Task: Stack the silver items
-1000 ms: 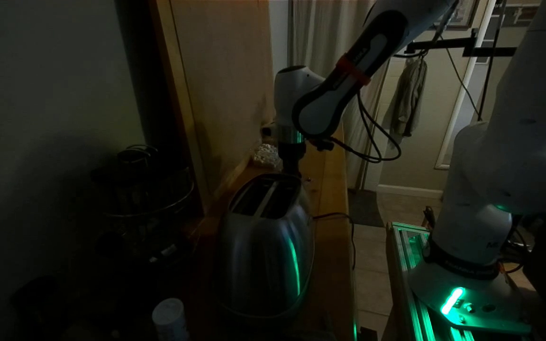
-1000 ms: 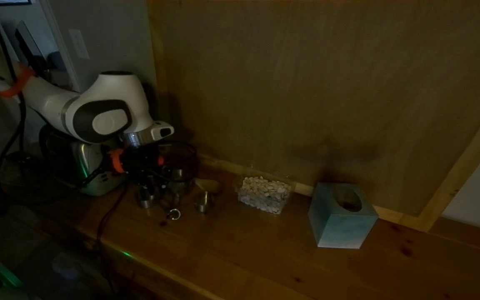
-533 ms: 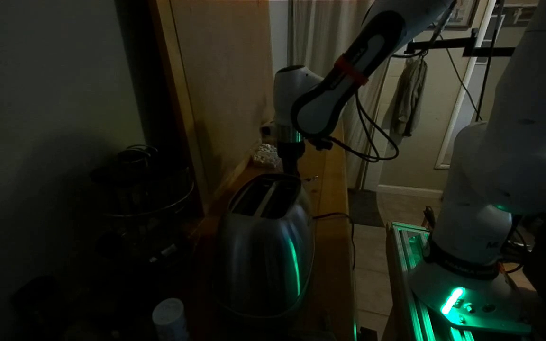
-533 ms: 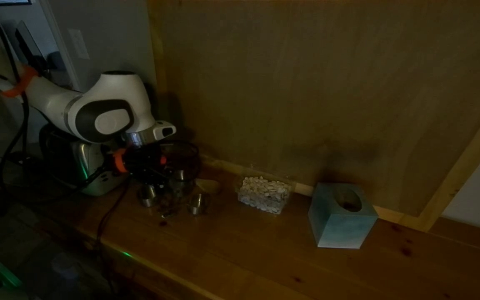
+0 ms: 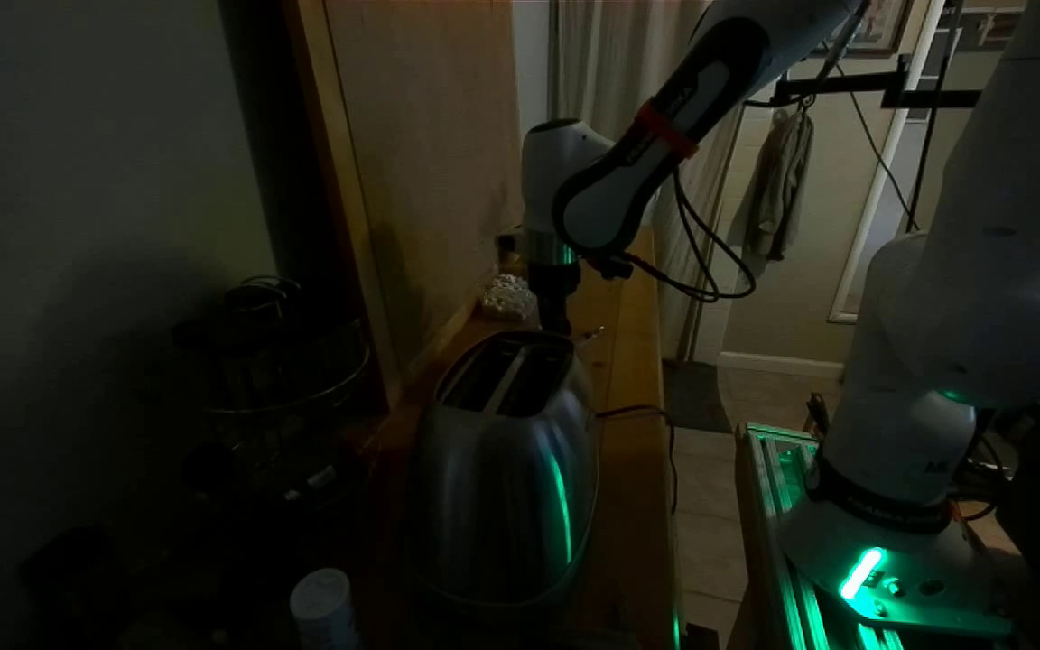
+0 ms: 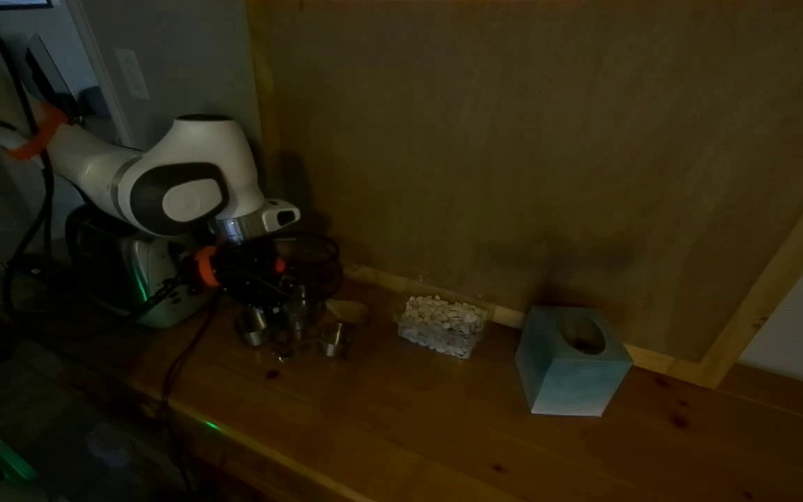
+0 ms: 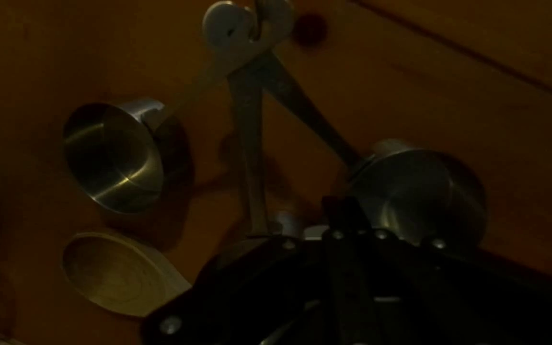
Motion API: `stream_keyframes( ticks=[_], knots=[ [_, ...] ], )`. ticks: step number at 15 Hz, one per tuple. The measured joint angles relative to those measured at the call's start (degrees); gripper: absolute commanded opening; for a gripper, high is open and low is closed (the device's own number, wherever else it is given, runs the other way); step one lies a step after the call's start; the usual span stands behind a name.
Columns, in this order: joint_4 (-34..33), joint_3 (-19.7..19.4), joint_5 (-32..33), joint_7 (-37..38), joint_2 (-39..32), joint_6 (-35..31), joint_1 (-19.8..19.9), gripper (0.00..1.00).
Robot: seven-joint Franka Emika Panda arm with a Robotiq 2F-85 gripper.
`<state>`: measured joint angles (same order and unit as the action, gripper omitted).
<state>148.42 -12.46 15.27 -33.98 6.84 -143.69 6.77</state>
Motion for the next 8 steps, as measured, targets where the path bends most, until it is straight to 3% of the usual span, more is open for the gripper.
stream_keyframes(
  ticks=[8],
  knots=[
    [-2.28, -1.73, -8.38, -8.99, -0.02, 3.82, 0.62, 0.01]
  ],
)
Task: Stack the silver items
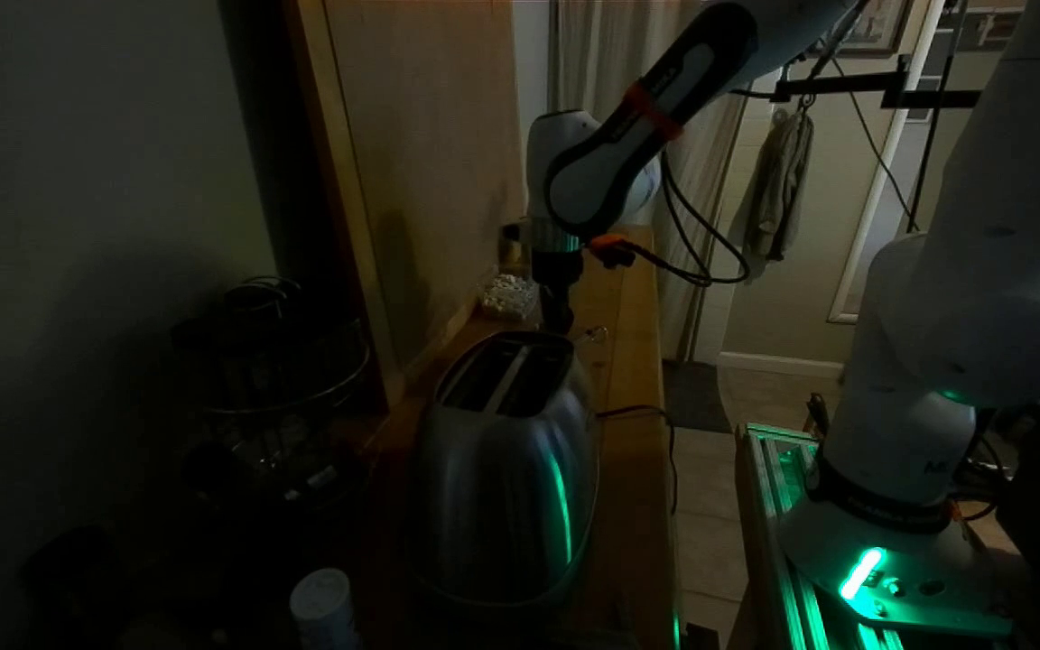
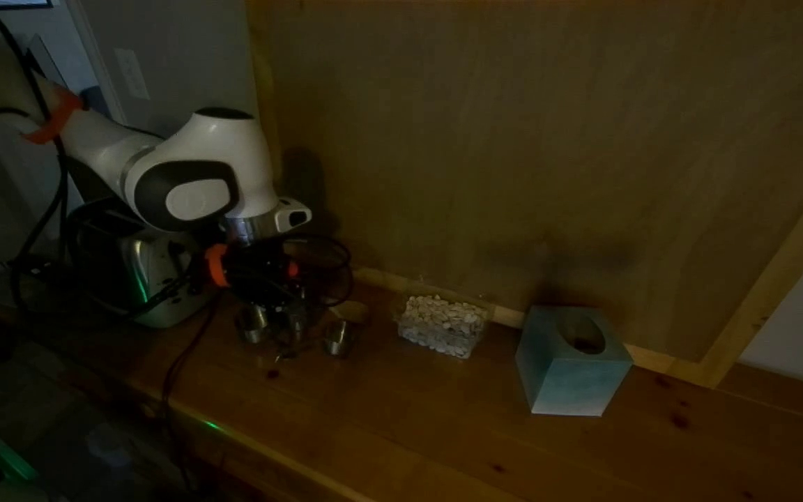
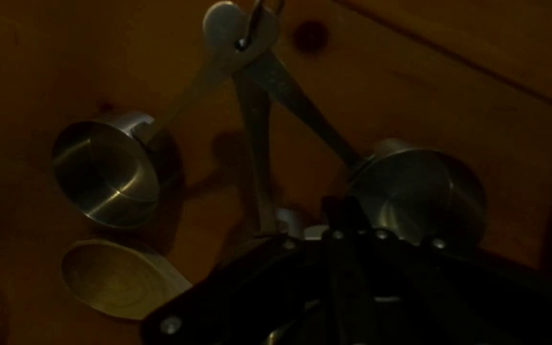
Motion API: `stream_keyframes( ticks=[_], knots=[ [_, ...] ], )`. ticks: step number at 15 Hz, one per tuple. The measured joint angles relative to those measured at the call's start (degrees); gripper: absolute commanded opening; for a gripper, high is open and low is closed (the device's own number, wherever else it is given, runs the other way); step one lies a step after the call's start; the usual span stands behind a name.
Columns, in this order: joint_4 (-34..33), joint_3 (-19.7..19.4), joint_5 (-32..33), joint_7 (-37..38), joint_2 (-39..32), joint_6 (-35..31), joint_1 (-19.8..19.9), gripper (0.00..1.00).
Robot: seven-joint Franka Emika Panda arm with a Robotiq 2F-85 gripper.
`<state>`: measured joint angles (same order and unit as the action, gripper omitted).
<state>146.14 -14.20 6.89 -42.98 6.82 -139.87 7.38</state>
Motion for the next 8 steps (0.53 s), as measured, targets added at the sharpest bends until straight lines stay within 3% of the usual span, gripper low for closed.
stream_keyframes(
  ticks=[8],
  knots=[
    [-3.18, -1.86, -12.34, -7.42, 0.00, 4.44, 0.36, 0.01]
  ],
)
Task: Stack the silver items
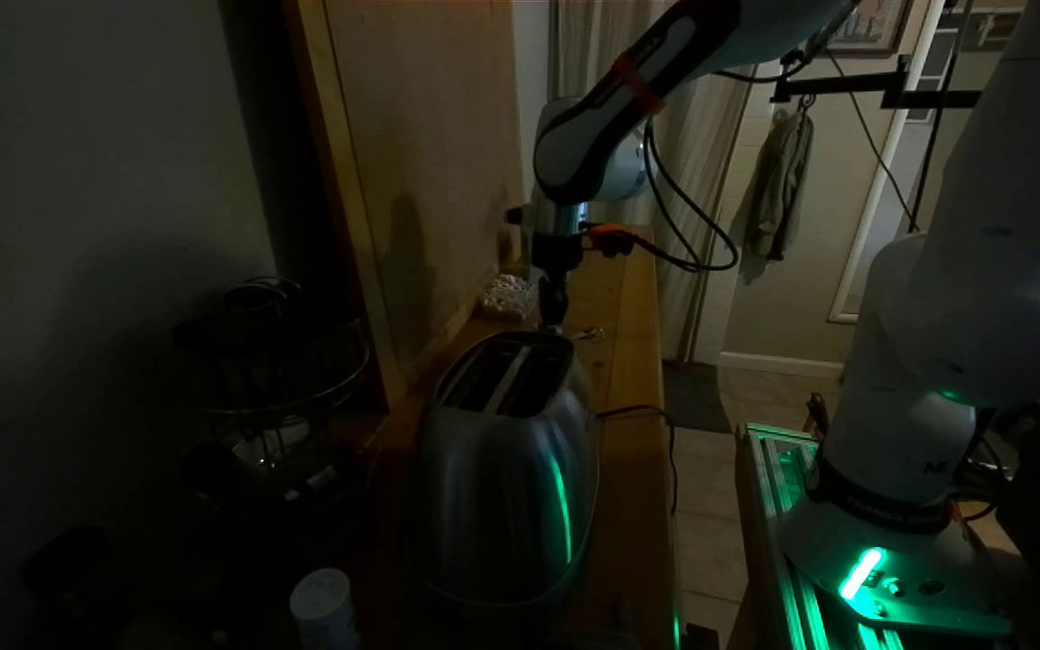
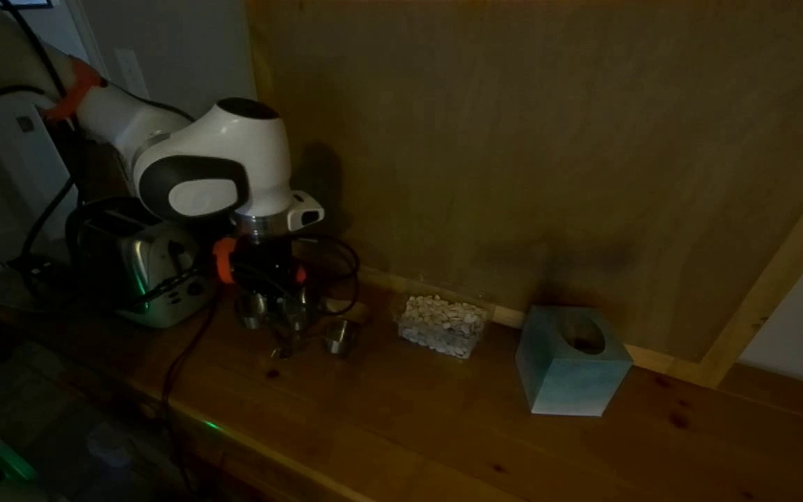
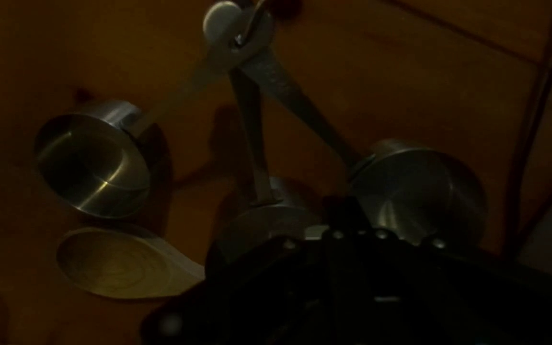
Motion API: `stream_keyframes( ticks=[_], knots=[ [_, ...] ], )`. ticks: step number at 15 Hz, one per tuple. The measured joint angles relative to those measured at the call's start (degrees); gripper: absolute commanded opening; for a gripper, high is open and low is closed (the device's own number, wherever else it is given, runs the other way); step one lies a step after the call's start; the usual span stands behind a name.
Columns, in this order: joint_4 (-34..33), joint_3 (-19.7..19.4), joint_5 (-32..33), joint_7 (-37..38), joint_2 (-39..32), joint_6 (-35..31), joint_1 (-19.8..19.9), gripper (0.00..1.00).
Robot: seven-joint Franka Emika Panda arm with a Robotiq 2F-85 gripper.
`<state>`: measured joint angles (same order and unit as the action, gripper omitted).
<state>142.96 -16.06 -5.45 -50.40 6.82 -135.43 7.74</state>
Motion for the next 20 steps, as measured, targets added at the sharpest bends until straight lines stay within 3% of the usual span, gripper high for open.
stream_keyframes(
  ticks=[20],
  knots=[
    [-3.68, -2.77, -18.71, 2.26, -1.27, 0.29, 3.33, 0.01]
  ],
)
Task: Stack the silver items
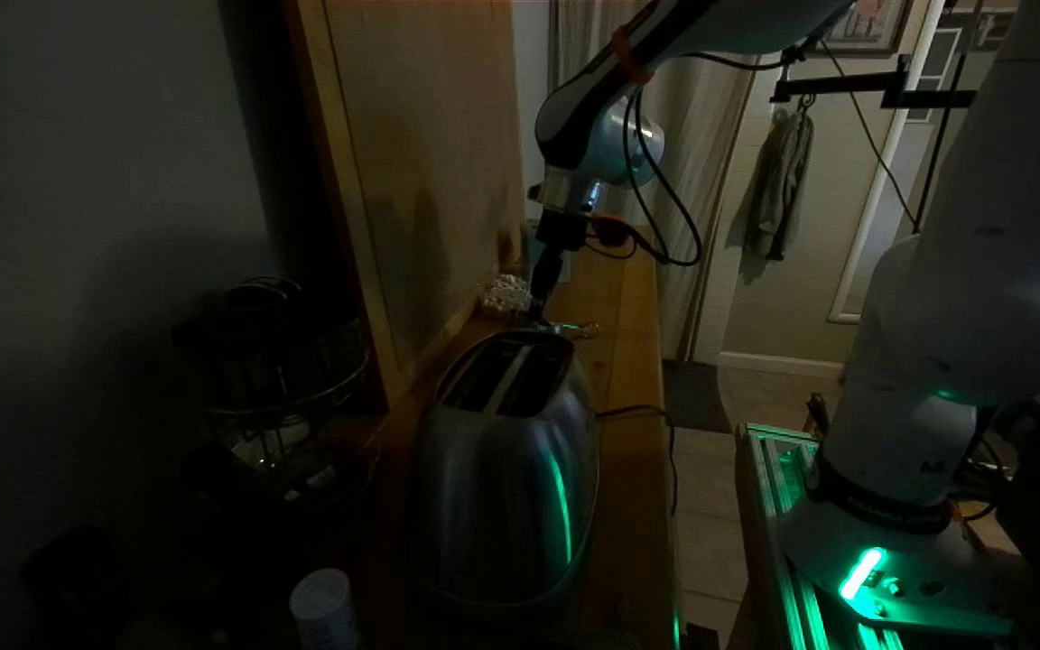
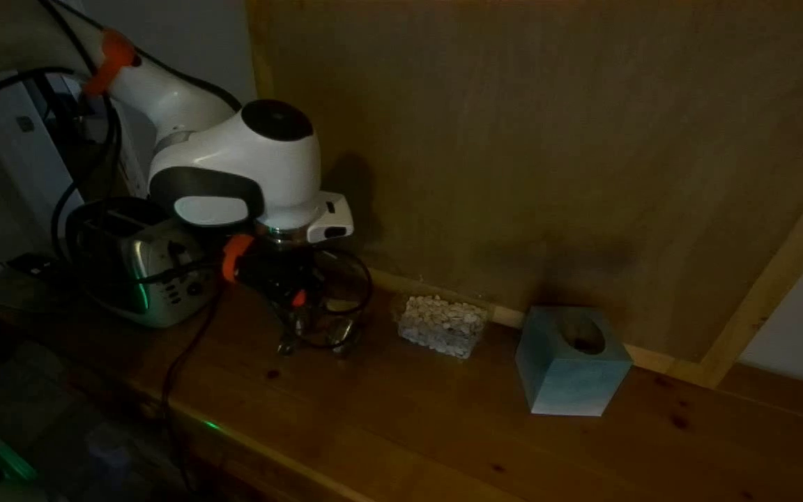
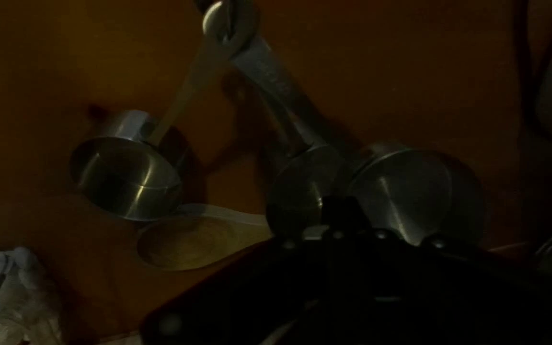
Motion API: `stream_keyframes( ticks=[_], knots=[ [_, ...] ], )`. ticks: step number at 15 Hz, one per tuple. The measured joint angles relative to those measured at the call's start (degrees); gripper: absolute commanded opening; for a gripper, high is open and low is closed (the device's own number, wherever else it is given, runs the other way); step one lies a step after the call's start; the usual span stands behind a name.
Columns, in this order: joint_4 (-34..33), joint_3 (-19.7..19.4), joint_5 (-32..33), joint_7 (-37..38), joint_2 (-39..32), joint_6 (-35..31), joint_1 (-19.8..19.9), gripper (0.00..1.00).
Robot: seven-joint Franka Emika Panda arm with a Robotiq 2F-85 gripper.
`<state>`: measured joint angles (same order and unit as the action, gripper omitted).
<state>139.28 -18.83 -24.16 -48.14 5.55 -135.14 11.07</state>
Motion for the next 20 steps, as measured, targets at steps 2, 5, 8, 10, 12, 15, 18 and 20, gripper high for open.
stream_keyframes(
  ticks=[2, 5, 8, 10, 12, 15, 18, 20],
  knots=[
    [-0.42, -0.09, -0.92, 1.18, -0.82, -0.28, 0.48, 0.01],
    [-1.00, -0.09, -1.79, 2.99, -1.89, -0.66, 1.07, 0.01],
    [-1.54, -0.03, -2.38, 4.78, -2.93, -1.48, 1.16, 0.01],
    [-1.69, 0.13, -2.70, 5.84, -3.54, -2.07, 1.16, 0.01],
    [-1.73, 0.31, -2.72, 6.92, -4.04, -2.55, 1.16, 0.01],
    [-1.80, 0.74, -2.73, 8.15, -4.78, -2.97, 1.16, 0.01],
    [-1.82, 1.15, -2.72, 9.07, -5.40, -3.55, 1.16, 0.01],
    [-1.83, 1.40, -2.71, 9.64, -5.62, -3.89, 1.16, 0.29]
  ],
)
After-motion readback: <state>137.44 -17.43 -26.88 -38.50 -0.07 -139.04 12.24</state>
